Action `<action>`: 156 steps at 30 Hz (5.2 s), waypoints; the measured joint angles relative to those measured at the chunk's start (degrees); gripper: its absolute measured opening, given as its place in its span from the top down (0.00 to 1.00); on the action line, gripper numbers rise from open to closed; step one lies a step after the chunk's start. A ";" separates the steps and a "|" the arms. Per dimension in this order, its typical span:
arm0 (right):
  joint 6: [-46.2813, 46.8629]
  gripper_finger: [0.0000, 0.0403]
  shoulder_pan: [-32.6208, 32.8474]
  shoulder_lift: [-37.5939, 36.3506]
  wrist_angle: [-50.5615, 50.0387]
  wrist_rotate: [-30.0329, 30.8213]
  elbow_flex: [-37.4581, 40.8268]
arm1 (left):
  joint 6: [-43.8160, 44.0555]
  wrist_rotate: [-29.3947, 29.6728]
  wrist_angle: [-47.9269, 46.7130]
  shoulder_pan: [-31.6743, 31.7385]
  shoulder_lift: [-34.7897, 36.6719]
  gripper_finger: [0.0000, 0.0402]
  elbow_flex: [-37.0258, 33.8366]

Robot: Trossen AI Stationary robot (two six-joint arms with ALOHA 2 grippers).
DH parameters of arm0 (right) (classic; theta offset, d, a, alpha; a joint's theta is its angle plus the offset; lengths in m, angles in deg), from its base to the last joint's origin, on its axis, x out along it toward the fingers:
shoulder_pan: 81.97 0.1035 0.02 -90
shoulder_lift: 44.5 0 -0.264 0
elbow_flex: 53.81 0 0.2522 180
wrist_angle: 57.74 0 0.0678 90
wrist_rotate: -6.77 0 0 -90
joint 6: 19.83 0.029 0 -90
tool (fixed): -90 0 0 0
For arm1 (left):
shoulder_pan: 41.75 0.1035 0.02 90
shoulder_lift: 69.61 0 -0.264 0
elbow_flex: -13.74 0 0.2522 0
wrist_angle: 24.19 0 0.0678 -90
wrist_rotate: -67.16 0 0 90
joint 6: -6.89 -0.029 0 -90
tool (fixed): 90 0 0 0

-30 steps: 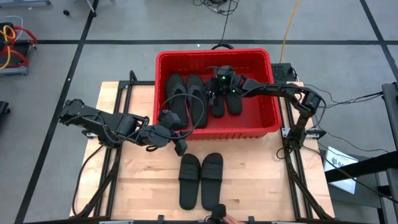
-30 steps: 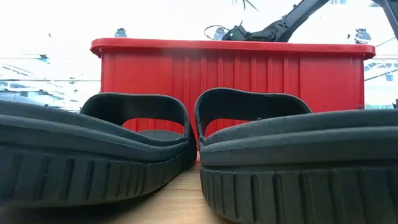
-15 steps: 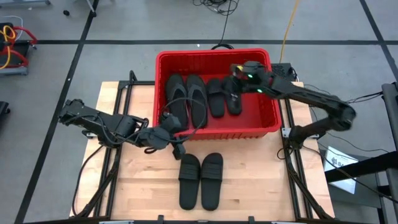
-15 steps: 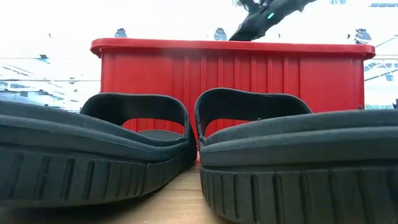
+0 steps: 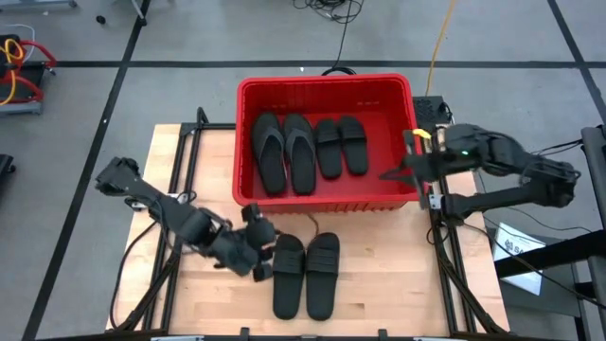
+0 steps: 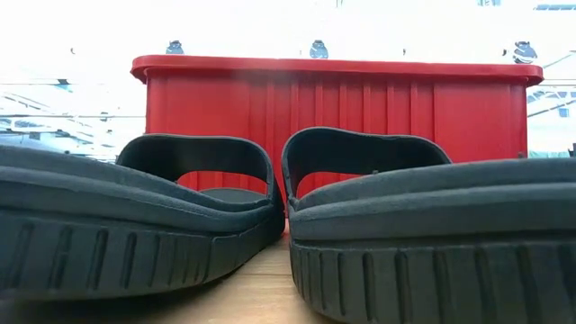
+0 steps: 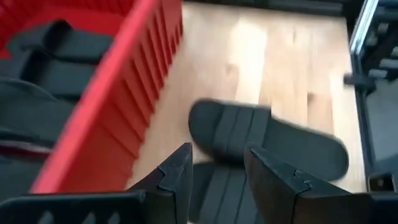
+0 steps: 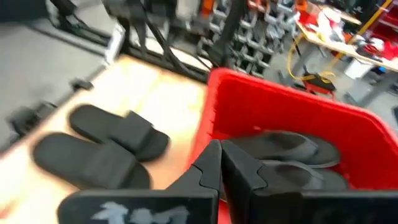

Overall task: Pick and place slides into bin
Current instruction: Put the black slide into the red bin

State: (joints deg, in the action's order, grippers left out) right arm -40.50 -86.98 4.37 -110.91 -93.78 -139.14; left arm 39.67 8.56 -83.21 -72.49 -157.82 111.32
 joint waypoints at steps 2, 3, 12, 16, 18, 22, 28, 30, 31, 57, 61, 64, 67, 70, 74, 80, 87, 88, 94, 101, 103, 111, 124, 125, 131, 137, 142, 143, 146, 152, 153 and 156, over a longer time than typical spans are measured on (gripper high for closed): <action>2.54 1.00 2.06 -1.34 -0.42 0.00 0.00 | 1.35 0.02 -0.34 -1.13 -1.66 0.65 0.00; 3.39 1.00 2.94 -1.77 -0.52 -0.01 0.00 | 1.84 0.06 -0.43 -1.65 -2.52 0.65 0.01; 6.52 1.00 7.80 -1.98 -0.81 0.00 0.00 | 2.39 -1.97 -1.57 -5.93 -11.56 0.65 0.01; 6.52 1.00 8.94 -1.82 -0.84 0.00 0.00 | 4.10 -4.94 -1.38 -7.30 -15.40 0.65 0.01; 6.52 1.00 9.33 -1.82 -0.82 0.00 0.00 | 4.72 -5.79 -1.43 -7.85 -17.29 0.65 0.01; 6.52 1.00 9.63 -1.82 -0.81 0.00 0.00 | 4.83 -5.99 -1.44 -8.46 -20.52 0.65 0.01; 6.52 1.00 9.63 -1.80 -0.79 0.00 0.00 | 4.86 -4.84 -1.60 -7.97 -23.28 0.65 0.01; 6.47 1.00 9.63 -1.80 -0.79 0.00 0.00 | 4.86 -3.76 -2.14 -7.70 -23.62 0.65 0.01; 6.47 1.00 9.63 -1.80 -0.79 0.00 0.00 | 4.84 -3.26 -2.32 -7.42 -23.80 0.65 0.01; 6.36 1.00 9.63 -1.80 -0.97 0.02 0.00 | 5.49 -1.21 -5.62 -6.53 -26.91 0.65 0.08; 6.41 1.00 9.63 -1.80 -1.17 0.02 0.00 | 6.13 2.39 -5.57 -6.19 -26.99 0.65 0.08; 6.45 1.00 9.63 -1.80 -1.18 0.02 0.00 | 5.40 3.15 -5.89 -5.66 -27.03 0.65 0.06; 6.45 1.00 9.63 -1.80 -1.18 0.02 0.00 | 3.72 2.48 -6.14 -4.74 -27.35 0.65 0.06; 6.47 1.00 9.63 -1.80 -1.16 0.02 0.00 | 3.87 2.06 -6.88 -3.85 -27.42 0.69 0.06; 6.50 1.00 9.63 -1.80 -1.19 0.04 0.00 | 3.69 1.43 -7.19 -3.11 -27.40 0.86 0.06; 6.50 1.00 9.63 -1.80 -1.17 0.13 0.00 | 4.25 -1.45 -8.19 -2.78 -25.77 0.96 0.07; 6.50 1.00 9.63 -1.81 -1.17 0.24 0.00 | 9.43 -4.54 -9.79 -2.91 -17.66 0.99 -0.05; 6.50 1.00 9.63 -1.81 -1.18 0.24 0.00 | 9.90 -4.45 -9.80 -2.88 -16.08 0.99 -0.05; 6.39 1.00 9.63 -1.84 -1.17 0.26 0.00 | 11.49 -4.31 -7.05 -2.54 -5.48 1.00 -0.05; 5.85 1.00 9.63 -1.84 -1.17 0.26 0.00 | 4.24 1.50 2.36 -0.74 4.79 1.00 -0.02; 4.95 1.00 9.63 -1.84 -1.19 0.26 0.00 | -0.23 3.46 6.35 0.42 6.81 1.00 0.01; 4.54 1.00 9.62 -1.89 -1.21 6.40 0.00 | -19.82 10.94 20.30 7.79 9.95 1.00 0.01; -0.10 1.00 7.12 -2.65 -2.01 32.95 0.00 | -33.94 17.76 26.08 21.14 9.91 1.00 0.01; -0.86 1.00 6.07 -2.55 -1.78 33.20 0.00 | -35.06 17.73 26.02 22.12 9.91 1.00 0.01; -1.61 1.00 -2.06 -0.50 3.98 33.04 -0.02 | -41.95 17.28 25.78 29.66 9.84 1.00 0.01; -0.78 1.00 -10.64 4.38 9.56 33.00 -0.02 | -52.80 13.86 25.45 40.04 9.84 1.00 0.01; 0.09 1.00 -16.83 7.50 11.60 32.99 -0.02 | -52.52 5.06 25.57 47.26 9.84 1.00 0.01; 0.66 1.00 -17.81 7.85 11.60 32.93 -0.02 | -52.16 4.01 25.65 48.24 9.84 1.00 0.01; 1.37 1.00 -19.80 8.26 11.25 32.82 -0.02 | -52.23 2.29 26.05 49.81 8.79 1.00 0.09; 1.10 1.00 -22.98 7.62 10.27 24.20 -0.02 | -54.22 -0.03 28.50 49.65 4.51 1.00 0.08; 1.14 1.00 -23.41 7.58 10.23 22.52 -0.02 | -55.41 -0.34 29.65 49.67 3.59 1.00 0.08; 0.34 1.00 -24.81 7.58 9.78 20.76 -0.02 | -57.17 -2.77 34.72 49.44 0.79 1.00 0.08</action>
State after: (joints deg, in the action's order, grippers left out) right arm -40.16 -111.79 11.95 -101.13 -73.01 -139.16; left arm -17.50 5.79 -48.49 -23.04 -157.03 111.40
